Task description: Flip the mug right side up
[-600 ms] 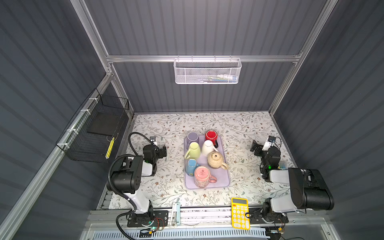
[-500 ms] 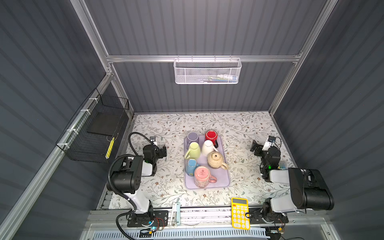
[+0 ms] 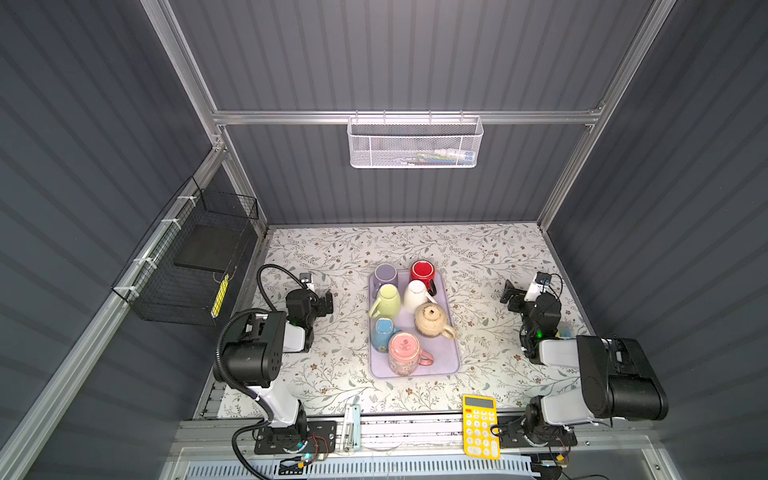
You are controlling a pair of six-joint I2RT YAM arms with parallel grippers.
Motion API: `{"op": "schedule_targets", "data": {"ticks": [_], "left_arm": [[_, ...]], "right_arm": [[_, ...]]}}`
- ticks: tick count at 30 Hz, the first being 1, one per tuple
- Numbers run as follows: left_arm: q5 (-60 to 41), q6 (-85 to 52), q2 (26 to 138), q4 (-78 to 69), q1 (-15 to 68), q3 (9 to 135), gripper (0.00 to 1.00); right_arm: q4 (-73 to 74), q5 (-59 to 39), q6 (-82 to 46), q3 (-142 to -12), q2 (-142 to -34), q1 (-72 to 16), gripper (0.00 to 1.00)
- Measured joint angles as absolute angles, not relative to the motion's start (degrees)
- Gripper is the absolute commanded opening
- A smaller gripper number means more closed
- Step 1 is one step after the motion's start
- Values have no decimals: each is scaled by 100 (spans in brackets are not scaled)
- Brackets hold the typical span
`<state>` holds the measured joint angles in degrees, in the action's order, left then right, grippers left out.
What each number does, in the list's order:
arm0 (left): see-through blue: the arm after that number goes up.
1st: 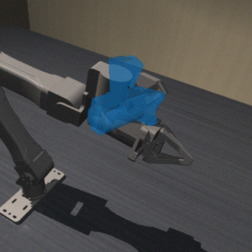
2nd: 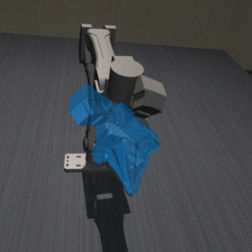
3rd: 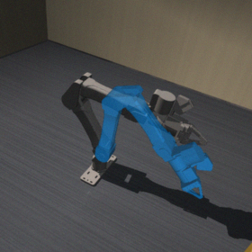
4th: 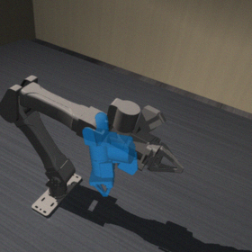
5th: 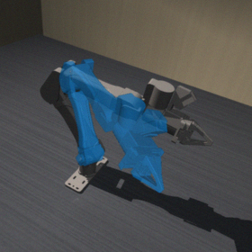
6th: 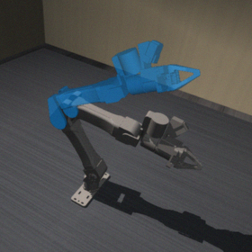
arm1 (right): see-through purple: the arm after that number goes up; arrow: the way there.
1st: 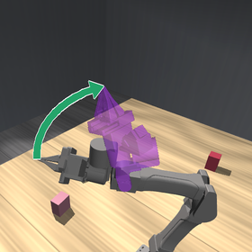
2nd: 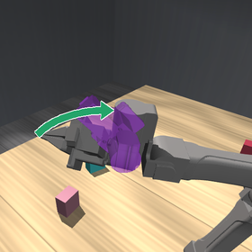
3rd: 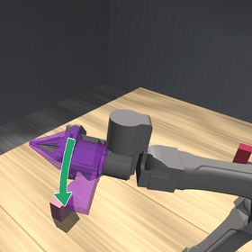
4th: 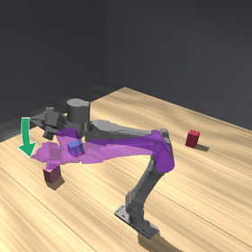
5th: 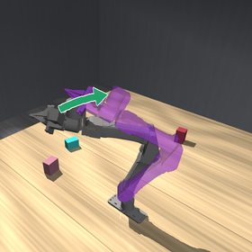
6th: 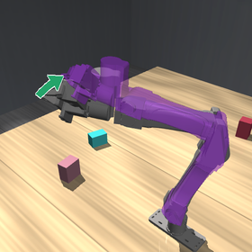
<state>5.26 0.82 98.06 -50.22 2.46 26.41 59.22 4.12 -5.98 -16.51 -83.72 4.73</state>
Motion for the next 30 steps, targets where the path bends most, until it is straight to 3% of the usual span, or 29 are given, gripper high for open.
{"op": "schedule_targets", "data": {"ticks": [13, 16, 21, 26, 30], "left_arm": [[526, 82, 9806, -5022, 246, 2641, 100], [526, 84, 9806, -5022, 246, 2641, 95], [532, 82, 9806, -5024, 246, 2641, 88], [598, 80, 9509, -4547, 246, 2775, 86], [598, 80, 9056, -4195, 248, 2915, 85]], "right_arm": [[5854, 379, -598, -1653, -8372, 473, 99], [5835, 379, -598, -1653, -8372, 473, 99], [5826, 377, -591, -1653, -8372, 473, 86], [5728, 381, -598, -1675, -8346, 473, 81], [4630, 309, -572, -2150, -7894, 473, 80]]}}
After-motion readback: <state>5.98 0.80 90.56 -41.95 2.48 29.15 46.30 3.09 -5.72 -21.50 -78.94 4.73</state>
